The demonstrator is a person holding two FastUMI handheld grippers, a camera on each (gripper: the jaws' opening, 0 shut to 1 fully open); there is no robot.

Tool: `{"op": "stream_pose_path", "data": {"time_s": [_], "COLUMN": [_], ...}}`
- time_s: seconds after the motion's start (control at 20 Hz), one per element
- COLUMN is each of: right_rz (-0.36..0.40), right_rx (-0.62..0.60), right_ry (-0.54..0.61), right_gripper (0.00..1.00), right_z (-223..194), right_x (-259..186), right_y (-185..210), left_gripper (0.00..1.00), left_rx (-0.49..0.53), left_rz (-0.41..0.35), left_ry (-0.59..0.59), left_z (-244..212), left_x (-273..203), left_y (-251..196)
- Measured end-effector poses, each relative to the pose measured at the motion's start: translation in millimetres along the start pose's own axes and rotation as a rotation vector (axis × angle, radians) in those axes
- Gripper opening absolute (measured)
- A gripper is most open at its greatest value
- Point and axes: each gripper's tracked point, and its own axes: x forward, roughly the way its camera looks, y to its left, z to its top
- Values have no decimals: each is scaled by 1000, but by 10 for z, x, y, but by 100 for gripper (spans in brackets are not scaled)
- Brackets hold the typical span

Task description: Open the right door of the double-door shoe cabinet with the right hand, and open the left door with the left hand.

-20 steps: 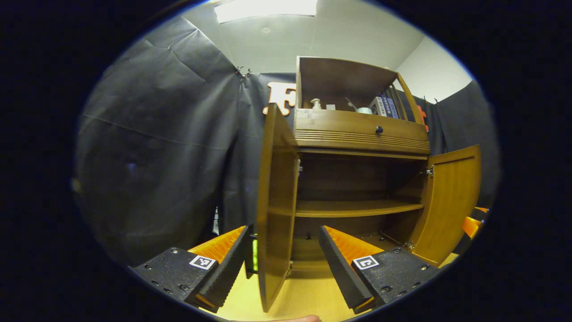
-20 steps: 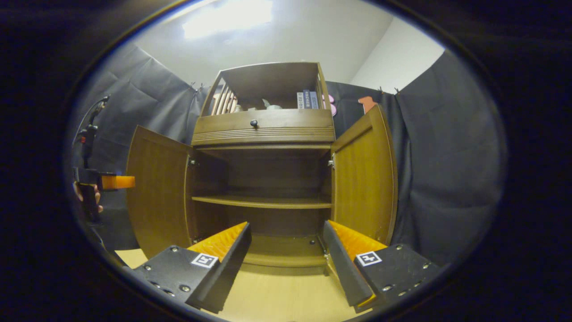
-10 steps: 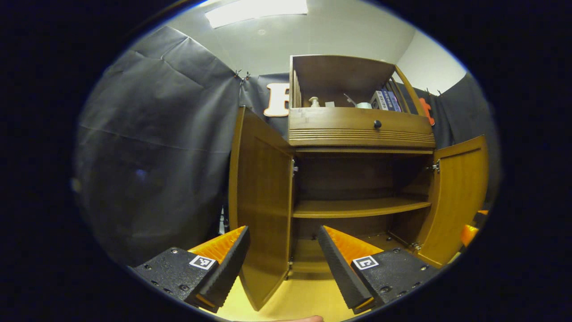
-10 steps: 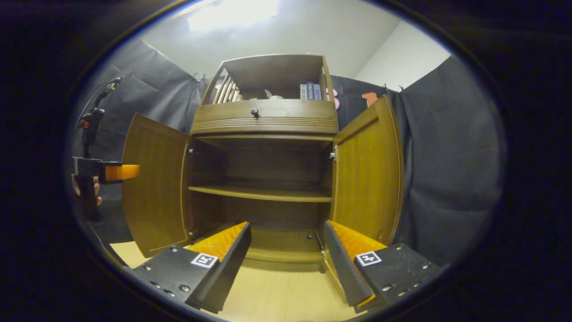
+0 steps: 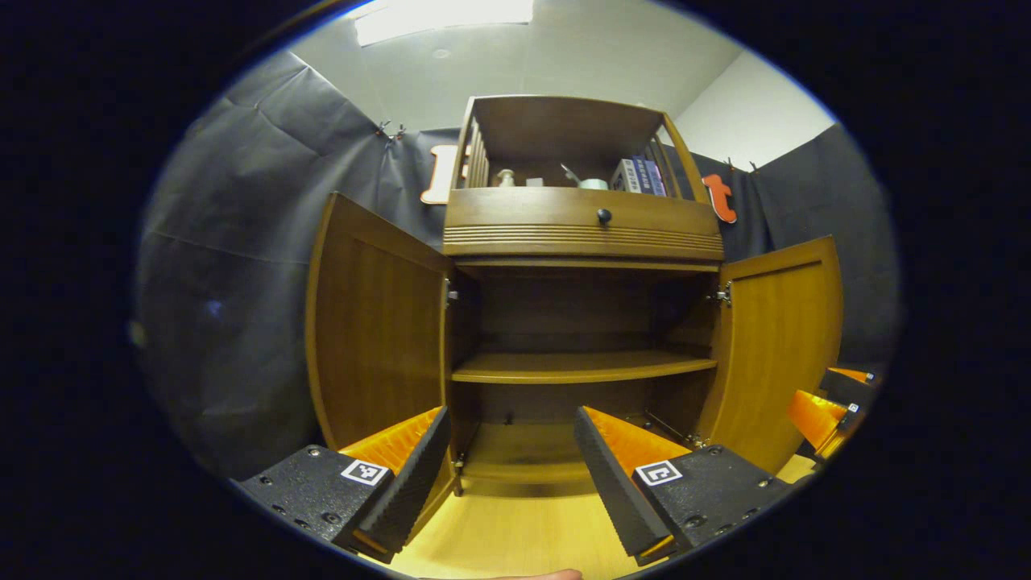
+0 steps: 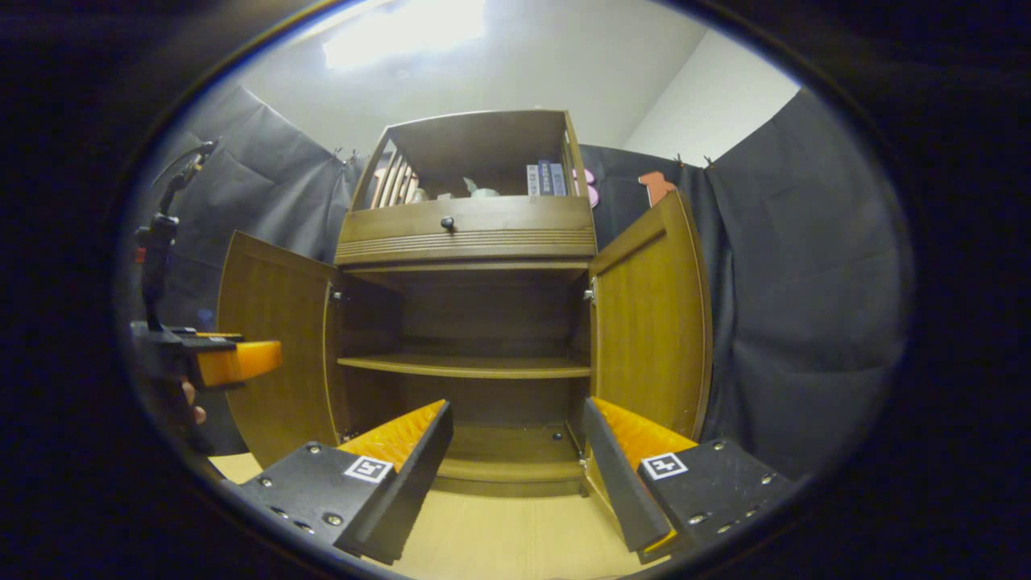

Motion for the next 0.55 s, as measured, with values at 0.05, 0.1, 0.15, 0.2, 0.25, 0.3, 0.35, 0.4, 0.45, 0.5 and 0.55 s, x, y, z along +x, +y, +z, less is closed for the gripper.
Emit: {"op": "stream_pose_path", "data": {"time_s": [0.05,0.1,0.15,0.2,0.25,0.3,0.35,0.4,0.45,0.5,0.55], "right_rz": [3,0,-5,-8,-9,-8,-10,-25,-35,-40,-44], "right_rx": [-11,-24,-37,-45,-45,-42,-38,-32,-30,-29,-24], "right_ry": [-3,-6,-10,-17,-24,-29,-35,-34,-27,-18,-12], "right_gripper": [96,96,96,96,97,96,96,96,96,97,97], "right_z": [34,80,111,135,166,171,186,168,143,104,89], "right_x": [-14,-32,-51,-77,-93,-107,-107,-114,-117,-73,-48], "right_y": [3,-5,-20,-34,-36,-37,-50,-108,-151,-191,-217], "left_gripper": [92,96,96,96,93,96,94,94,96,96,96], "left_rx": [5,2,-13,-32,-45,-50,-45,-38,-34,-40,-51], "left_rz": [-11,-26,-56,-85,-100,-102,-99,-95,-100,-107,-117], "left_ry": [3,7,16,24,28,25,15,13,19,29,33], "left_z": [-24,-38,-75,-103,-125,-126,-111,-121,-153,-179,-198], "left_x": [12,30,43,35,33,31,45,67,83,85,84], "left_y": [-88,-183,-319,-451,-545,-598,-632,-666,-713,-747,-789]}}
